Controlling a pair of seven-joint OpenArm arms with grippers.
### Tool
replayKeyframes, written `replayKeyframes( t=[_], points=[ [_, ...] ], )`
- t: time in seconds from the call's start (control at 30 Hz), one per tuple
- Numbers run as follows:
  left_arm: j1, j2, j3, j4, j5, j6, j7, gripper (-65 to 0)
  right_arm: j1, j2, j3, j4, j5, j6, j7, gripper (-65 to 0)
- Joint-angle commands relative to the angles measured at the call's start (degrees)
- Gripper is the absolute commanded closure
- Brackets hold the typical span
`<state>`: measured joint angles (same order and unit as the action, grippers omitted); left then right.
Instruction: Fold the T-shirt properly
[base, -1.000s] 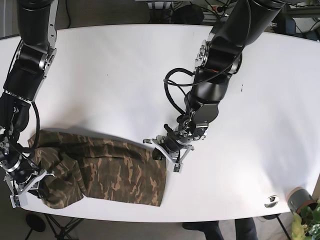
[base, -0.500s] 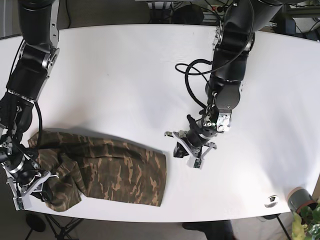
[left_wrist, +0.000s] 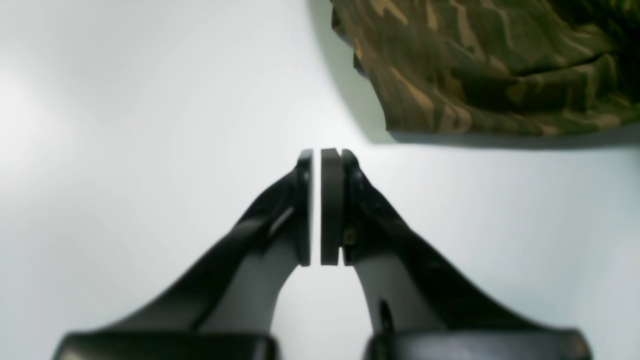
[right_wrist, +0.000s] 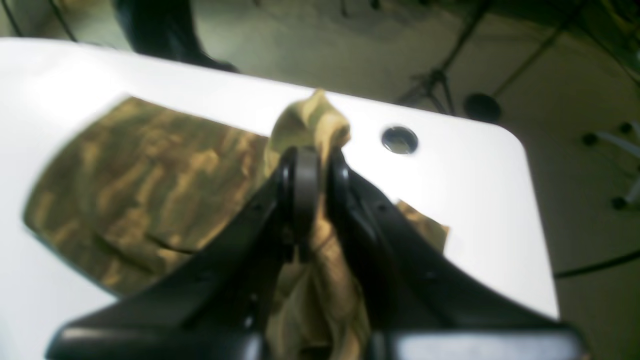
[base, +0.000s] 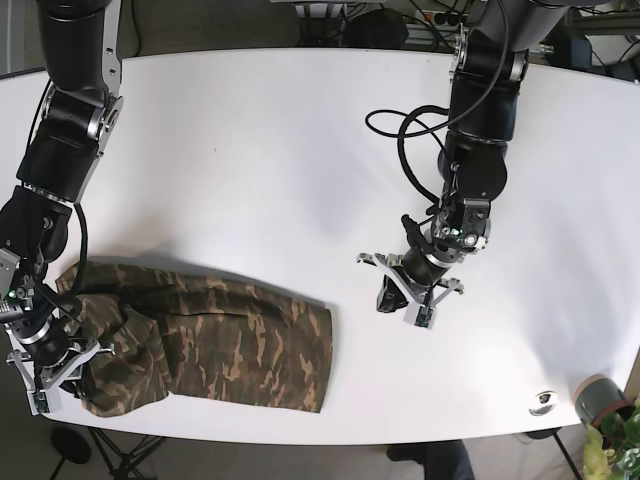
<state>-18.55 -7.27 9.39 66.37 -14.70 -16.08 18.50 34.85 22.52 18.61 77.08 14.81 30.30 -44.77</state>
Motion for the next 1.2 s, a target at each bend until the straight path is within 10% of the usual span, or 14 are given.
replayKeyframes(
  t=[0.0,0.5,0.83,1.17],
  points=[
    [-0.84,-1.13,-0.29,1.63,-0.47,-0.06,-1.14,0.0,0.71,1.43,3.76,0.86,-1.05,-0.19,2.09,-2.5],
    [2.68,-2.27,-5.21,1.54,-0.47,-0.06,-1.14,0.0,-17.14,-4.55,17.83,0.94,-2.10,0.33,2.62,-4.4],
    [3.73,-2.53,-7.94,1.81,-0.47,-0.14,-1.14,0.0,-19.25,-6.39,19.32,4.28,-2.10,0.42,2.71,-49.0],
    [2.24,-2.53,-9.78,1.81,-0.47,-0.14,5.01,0.0,-17.75,-8.06,6.05,10.88,-2.02,0.42,2.53,-52.2]
  ],
)
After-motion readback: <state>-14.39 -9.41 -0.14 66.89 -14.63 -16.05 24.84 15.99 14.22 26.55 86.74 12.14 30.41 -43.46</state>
